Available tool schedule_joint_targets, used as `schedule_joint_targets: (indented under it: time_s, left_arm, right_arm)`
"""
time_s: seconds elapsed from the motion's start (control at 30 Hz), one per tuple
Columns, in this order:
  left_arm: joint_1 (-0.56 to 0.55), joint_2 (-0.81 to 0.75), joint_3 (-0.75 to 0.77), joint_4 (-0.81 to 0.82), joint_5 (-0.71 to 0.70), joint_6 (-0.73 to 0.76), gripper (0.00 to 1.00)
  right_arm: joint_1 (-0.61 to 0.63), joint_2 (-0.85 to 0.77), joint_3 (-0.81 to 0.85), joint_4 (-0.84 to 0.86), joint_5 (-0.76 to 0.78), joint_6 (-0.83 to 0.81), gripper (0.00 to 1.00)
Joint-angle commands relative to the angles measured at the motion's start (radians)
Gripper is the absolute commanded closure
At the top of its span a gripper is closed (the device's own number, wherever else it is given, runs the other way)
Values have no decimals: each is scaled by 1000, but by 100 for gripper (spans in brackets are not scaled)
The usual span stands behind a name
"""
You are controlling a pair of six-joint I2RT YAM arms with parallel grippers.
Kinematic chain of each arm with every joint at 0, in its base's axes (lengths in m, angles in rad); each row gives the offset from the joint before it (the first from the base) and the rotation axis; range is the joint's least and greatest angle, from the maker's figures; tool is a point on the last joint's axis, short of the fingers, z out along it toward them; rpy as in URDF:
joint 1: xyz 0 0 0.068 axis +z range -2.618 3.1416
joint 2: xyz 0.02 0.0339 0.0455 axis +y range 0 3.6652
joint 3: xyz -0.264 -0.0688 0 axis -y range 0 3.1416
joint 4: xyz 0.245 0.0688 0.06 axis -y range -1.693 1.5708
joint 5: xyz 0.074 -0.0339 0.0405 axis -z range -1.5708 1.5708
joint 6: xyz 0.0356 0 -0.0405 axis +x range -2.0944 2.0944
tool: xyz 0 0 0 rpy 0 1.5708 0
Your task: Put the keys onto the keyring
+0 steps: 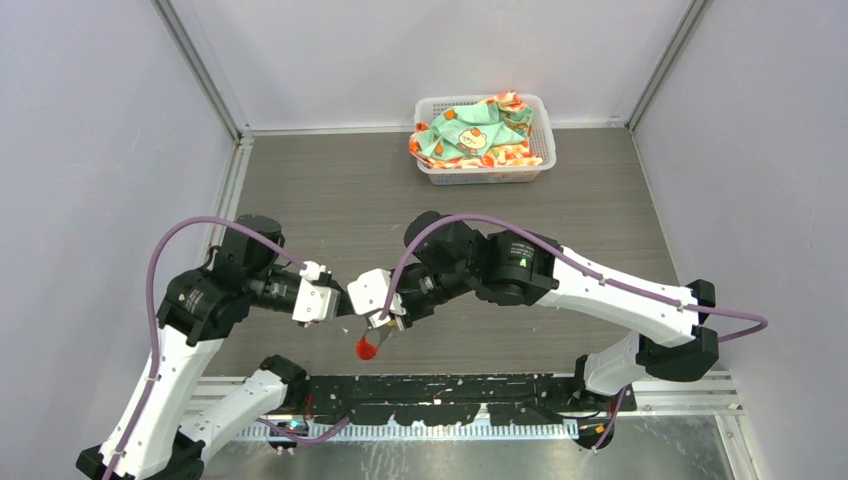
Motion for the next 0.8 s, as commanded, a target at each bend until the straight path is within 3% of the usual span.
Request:
schedule_joint_targets:
  time_s: [0.0, 0.6, 0.77]
  left_arm:
    - [-6, -9, 18, 68, 10, -61, 100]
    - [-6, -12, 7, 96, -14, -120, 100]
    - [-6, -15, 1, 145, -24, -210, 100]
  right_arm:
    - [14, -46, -5, 40, 8, 11, 99]
    - [32, -84, -65, 82, 75, 21, 99]
    - [47, -94, -80, 95, 130, 14, 99]
